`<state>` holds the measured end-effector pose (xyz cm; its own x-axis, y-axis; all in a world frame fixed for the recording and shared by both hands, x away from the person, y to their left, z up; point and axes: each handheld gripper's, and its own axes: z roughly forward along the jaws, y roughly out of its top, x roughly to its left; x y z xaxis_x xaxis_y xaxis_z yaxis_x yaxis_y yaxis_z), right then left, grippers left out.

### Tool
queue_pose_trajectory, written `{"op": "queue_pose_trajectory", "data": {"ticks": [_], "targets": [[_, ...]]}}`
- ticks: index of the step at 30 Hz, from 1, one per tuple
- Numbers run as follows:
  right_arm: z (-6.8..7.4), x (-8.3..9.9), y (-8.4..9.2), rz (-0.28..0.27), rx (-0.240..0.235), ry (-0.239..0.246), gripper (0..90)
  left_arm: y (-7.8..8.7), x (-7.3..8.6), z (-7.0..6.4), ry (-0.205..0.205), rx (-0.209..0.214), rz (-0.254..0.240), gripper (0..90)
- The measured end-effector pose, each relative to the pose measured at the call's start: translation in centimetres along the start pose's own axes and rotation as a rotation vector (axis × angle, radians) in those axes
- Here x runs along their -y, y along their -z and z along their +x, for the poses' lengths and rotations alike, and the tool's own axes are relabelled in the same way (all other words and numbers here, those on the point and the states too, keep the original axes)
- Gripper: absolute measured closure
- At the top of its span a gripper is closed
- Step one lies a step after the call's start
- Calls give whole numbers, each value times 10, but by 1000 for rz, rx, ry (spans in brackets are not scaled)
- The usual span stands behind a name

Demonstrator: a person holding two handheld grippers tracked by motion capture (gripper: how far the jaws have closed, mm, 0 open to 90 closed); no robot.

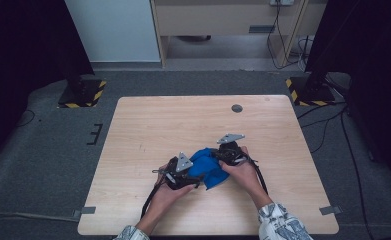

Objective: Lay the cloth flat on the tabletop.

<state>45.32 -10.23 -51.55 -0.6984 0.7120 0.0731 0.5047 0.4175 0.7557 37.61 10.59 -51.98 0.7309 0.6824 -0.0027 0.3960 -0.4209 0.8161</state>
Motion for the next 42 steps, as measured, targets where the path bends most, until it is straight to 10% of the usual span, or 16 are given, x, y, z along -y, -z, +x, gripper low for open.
{"op": "queue_pose_trajectory", "data": {"ticks": [7, 14, 19, 25, 31, 42], "targets": [[-4, -1, -4, 25, 6, 0, 880, -6, 0, -3, -29, -27, 18, 288], [-5, 0, -3, 37, -4, 4, 877, -8, 2, 6, -32, -48, 47, 699], [-6, 2, -3, 40, 0, 11, 875, 14, -6, 15, 22, -44, -35, 832], [-9, 4, -2, 38, -9, 6, 861, 36, -3, 33, 78, -74, -75, 857], [-8, 3, -1, 42, -7, 5, 811, 31, 8, 50, 138, -128, -13, 848], [-17, -5, 15, -41, -43, -56, 636, 16, 19, 52, 128, -121, 74, 759]]}}
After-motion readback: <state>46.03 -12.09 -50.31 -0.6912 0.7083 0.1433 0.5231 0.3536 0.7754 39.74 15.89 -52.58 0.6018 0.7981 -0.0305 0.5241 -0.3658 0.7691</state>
